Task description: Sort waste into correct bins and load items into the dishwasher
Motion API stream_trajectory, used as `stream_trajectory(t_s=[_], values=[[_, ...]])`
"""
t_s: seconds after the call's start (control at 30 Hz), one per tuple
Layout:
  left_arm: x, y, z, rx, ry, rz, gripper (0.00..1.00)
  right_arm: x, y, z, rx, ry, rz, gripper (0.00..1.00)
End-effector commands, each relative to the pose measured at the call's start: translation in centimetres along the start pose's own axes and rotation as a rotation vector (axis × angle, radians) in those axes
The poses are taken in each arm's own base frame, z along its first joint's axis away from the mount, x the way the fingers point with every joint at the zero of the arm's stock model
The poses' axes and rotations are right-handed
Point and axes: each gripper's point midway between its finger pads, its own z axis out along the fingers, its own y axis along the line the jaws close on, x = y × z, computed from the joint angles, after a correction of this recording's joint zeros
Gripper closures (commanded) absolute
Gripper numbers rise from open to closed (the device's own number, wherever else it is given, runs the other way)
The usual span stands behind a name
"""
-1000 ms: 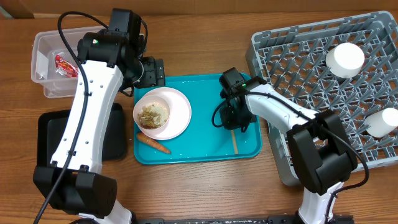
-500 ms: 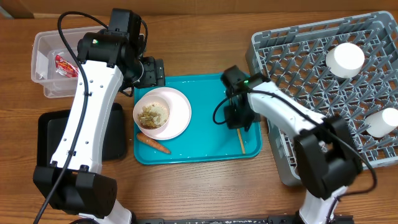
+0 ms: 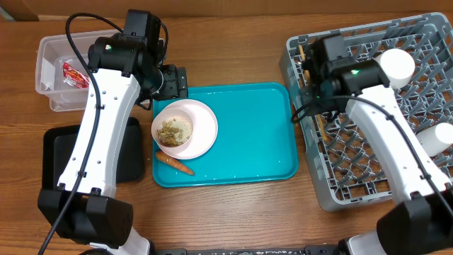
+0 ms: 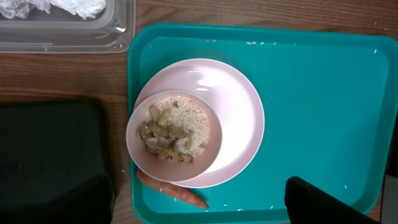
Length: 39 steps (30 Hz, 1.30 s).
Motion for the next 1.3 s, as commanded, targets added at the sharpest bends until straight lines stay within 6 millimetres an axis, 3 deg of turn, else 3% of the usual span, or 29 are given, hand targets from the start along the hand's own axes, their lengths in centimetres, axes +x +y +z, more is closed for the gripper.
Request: stream_trajectory(t_s=[0.0,0.13,0.23,0.27,0.33,0.37,0.43,0.5,0.63,0.67,0.77,0.9,0.97,1.1,1.27], values=[[0.0,0.2,0.3,-0.008,0.006,-0.011,0.10,2.1,-0.4,2.9,-0.038,0.094,-0.049,0.96],[0.0,0.2,0.3,-0.008,0.006,-0.011,0.10,3.5,-0.6,4.9,-0.038,0.127,-0.040,0.96],[0.0,0.2,0.3,-0.008,0.005,-0.011,0.10,3.8,-0.5,5.3,-0.038,0.133,-0.036,0.96],[0.0,0.2,0.3,-0.008,0.006,-0.011,0.10,3.8,-0.5,5.3,-0.038,0.131,-0.034,0.91],[0.0,0.2,0.3,-0.009,0.006,-0.011,0.10,3.6,-0.5,5.2,-0.037,0.127,-0.033,0.60],[0.0,0.2,0.3,-0.008,0.006,-0.011,0.10,3.5,-0.5,5.0,-0.036,0.126,-0.021,0.36],[0.0,0.2,0.3,-0.008,0.006,-0.011,0.09,3.1,-0.6,4.5,-0.033,0.117,0.007,0.20],[0.0,0.2,0.3,-0.008,0.006,-0.011,0.08,2.1,-0.9,3.5,-0.025,0.079,0.032,0.16],[0.0,0.1,0.3,-0.007,0.005,-0.011,0.08,-1.2,-1.5,-1.0,-0.017,-0.078,0.083,0.13],[0.0,0.1,0.3,-0.007,0.005,-0.011,0.08,-1.9,-1.6,-2.3,-0.018,-0.120,0.098,0.00],[0.1,-0.1,0.3,0.000,0.007,-0.007,0.08,-3.7,-1.1,-6.1,-0.069,-0.242,0.133,0.00],[0.3,-0.7,0.3,0.007,0.012,0.007,0.10,-3.8,1.4,-8.4,-0.224,-0.291,0.113,0.00],[0.6,-1.1,0.5,0.008,0.017,0.003,0.10,-3.3,2.5,-8.3,-0.289,-0.265,0.105,0.00],[1.4,-1.9,1.0,0.007,0.040,-0.013,0.11,-2.1,4.3,-6.8,-0.347,-0.192,0.088,0.15],[2.9,-2.7,2.8,-0.011,0.097,-0.068,0.13,-0.2,5.9,-4.5,-0.359,-0.086,0.068,0.18]])
